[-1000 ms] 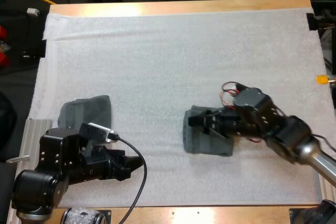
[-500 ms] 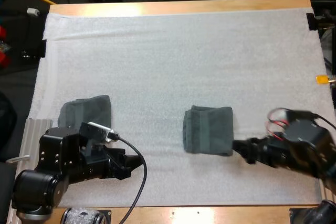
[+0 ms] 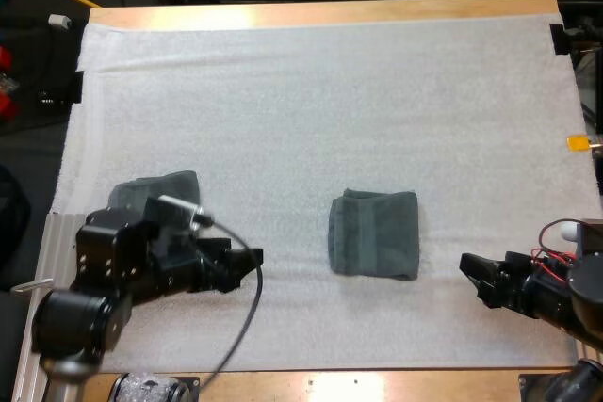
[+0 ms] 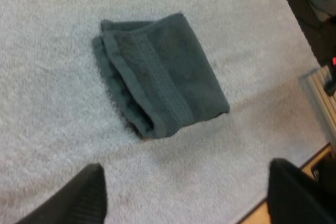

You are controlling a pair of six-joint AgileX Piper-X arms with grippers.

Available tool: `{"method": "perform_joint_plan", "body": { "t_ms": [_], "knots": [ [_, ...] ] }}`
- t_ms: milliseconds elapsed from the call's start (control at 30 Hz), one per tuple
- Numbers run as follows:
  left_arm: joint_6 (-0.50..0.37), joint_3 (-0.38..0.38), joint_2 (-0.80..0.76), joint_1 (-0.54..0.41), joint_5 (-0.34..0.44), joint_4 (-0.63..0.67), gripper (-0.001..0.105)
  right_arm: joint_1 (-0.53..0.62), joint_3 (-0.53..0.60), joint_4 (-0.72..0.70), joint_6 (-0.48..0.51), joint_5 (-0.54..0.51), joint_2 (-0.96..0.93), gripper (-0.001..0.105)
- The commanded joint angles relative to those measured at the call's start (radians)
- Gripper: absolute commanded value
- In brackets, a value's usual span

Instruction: Pick towel from pile, fold and stack

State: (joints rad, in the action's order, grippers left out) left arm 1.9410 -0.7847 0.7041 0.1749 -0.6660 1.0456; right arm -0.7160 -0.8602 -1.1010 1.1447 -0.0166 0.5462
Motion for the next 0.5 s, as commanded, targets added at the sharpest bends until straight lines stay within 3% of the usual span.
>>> {"method": "perform_joint_plan", "body": {
  "t_ms": [0,467],
  "knots": [
    [0.017,0.001,0.03,0.015,-0.005,-0.027,0.071,0.003,-0.002,-0.005,0.004,-0.011,0.001,0.069],
    [0.228,0.001,0.457,0.224,0.025,-0.353,0.071,0.003,-0.002,-0.039,0.005,-0.017,0.0,0.069]
  ]
}}
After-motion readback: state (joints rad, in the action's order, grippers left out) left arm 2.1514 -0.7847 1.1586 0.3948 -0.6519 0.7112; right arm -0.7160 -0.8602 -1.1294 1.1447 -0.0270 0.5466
